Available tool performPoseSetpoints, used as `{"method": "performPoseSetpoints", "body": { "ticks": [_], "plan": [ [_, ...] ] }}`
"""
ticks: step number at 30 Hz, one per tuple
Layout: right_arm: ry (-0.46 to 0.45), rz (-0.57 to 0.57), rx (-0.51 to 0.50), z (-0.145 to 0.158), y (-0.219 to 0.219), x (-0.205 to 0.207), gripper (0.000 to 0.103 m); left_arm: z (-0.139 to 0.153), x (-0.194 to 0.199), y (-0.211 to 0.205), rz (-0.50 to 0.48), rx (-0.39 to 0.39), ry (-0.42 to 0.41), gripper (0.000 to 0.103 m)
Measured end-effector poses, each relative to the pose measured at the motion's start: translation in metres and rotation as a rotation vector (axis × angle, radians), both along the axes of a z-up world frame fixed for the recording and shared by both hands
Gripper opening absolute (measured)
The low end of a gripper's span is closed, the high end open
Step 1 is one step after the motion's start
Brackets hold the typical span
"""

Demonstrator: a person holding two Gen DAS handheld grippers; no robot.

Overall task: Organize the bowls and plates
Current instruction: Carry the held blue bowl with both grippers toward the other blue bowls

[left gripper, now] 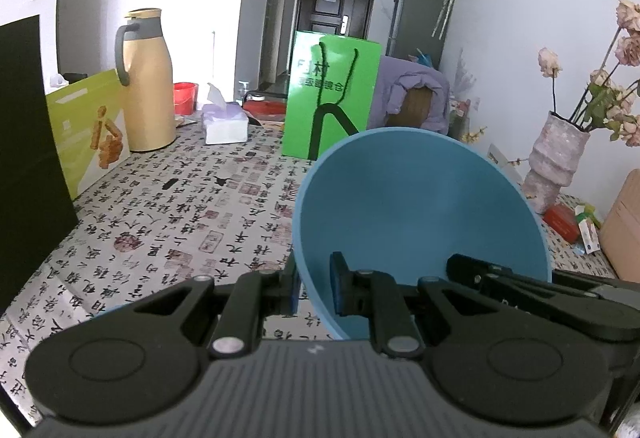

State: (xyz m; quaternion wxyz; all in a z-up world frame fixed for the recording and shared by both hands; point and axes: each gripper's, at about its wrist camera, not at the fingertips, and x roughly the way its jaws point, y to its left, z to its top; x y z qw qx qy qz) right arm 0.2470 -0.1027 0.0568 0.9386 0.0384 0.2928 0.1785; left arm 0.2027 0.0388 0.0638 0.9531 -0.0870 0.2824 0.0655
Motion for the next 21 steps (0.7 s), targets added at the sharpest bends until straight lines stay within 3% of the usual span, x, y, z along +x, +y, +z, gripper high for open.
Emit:
{"method": "performPoseSetpoints", "body": {
  "ticks": [21],
  "plan": [
    [0.011, 0.075, -0.014, -0.003, 0.042, -0.011, 0.016, -0.003, -0.023, 0.038, 0.060, -0.008, -0.012, 0.015]
  ]
}}
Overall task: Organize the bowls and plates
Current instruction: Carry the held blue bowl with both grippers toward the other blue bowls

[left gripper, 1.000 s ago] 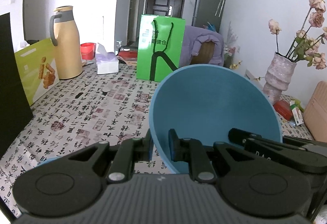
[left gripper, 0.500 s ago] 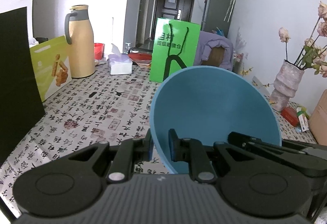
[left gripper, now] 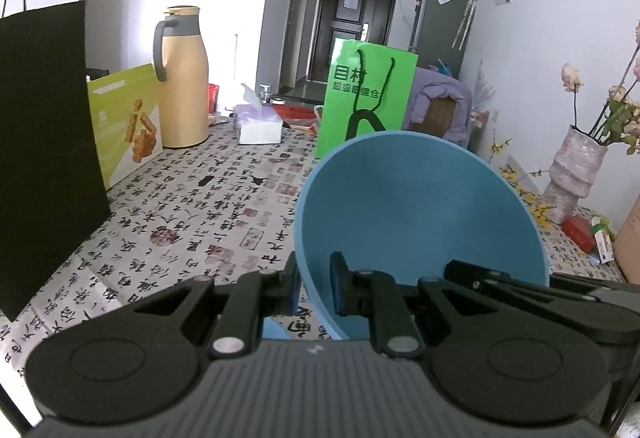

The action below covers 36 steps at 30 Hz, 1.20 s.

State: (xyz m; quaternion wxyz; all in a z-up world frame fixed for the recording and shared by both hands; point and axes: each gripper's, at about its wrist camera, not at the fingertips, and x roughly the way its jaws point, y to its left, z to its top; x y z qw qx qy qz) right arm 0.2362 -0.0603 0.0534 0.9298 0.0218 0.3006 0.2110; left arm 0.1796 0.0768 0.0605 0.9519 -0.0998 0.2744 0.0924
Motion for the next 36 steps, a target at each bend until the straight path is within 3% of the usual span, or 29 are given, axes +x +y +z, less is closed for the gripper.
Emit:
{"method": "performPoseSetpoints", "body": {
  "ticks": [36],
  "plan": [
    [0.047, 0.147, -0.019, -0.017, 0.070, -0.019, 0.018, -0.017, -0.040, 0.054, 0.108, 0.029, 0.023, 0.015]
  ]
}}
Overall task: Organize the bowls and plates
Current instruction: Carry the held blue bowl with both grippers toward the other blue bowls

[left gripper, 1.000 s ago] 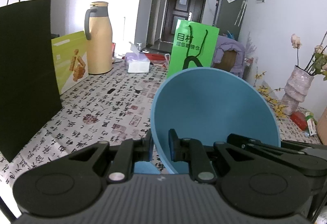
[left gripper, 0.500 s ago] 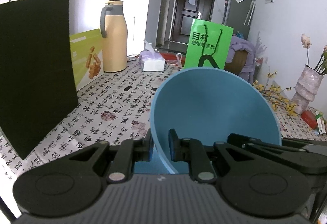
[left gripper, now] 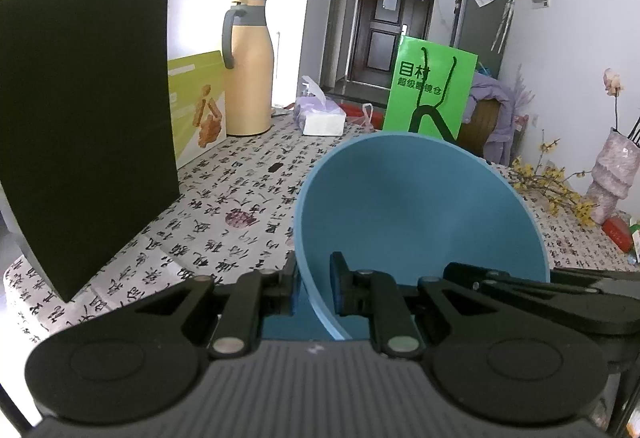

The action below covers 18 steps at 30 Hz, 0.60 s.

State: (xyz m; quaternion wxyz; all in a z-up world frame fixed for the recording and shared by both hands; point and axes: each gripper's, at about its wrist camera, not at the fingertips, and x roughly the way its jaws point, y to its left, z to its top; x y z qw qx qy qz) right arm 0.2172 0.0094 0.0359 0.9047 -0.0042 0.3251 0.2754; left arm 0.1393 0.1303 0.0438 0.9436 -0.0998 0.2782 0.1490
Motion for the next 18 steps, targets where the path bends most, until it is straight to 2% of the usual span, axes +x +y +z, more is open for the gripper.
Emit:
{"method": "performPoseSetpoints", "body": {
  "ticks": [18],
  "plan": [
    [-0.011, 0.047, -0.054, -0.008, 0.018, -0.014, 0.019, -0.010, -0.013, 0.015, 0.015, -0.015, 0.028, 0.015]
  ]
}}
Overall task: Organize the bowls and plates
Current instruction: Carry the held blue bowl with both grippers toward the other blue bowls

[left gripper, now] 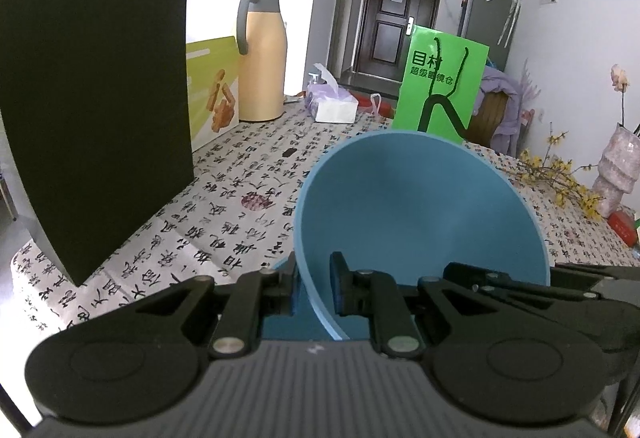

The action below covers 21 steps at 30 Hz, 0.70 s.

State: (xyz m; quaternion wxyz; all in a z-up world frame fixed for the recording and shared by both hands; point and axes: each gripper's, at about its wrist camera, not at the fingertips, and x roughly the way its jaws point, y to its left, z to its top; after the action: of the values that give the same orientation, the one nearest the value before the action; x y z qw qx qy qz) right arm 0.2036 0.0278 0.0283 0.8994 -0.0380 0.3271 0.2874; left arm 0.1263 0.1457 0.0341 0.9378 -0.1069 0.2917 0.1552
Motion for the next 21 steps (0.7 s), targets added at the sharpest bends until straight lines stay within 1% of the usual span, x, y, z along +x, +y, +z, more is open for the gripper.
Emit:
{"method": "performPoseSetpoints", "body": {
  "ticks": [11, 21],
  "plan": [
    [0.000, 0.012, -0.021, -0.005, 0.009, -0.005, 0.019, -0.005, -0.009, 0.008, 0.039, -0.020, 0.012, 0.015],
    [-0.004, 0.008, -0.024, -0.010, 0.010, -0.006, 0.018, -0.014, -0.012, 0.015, 0.048, -0.052, 0.030, 0.015]
  ]
}}
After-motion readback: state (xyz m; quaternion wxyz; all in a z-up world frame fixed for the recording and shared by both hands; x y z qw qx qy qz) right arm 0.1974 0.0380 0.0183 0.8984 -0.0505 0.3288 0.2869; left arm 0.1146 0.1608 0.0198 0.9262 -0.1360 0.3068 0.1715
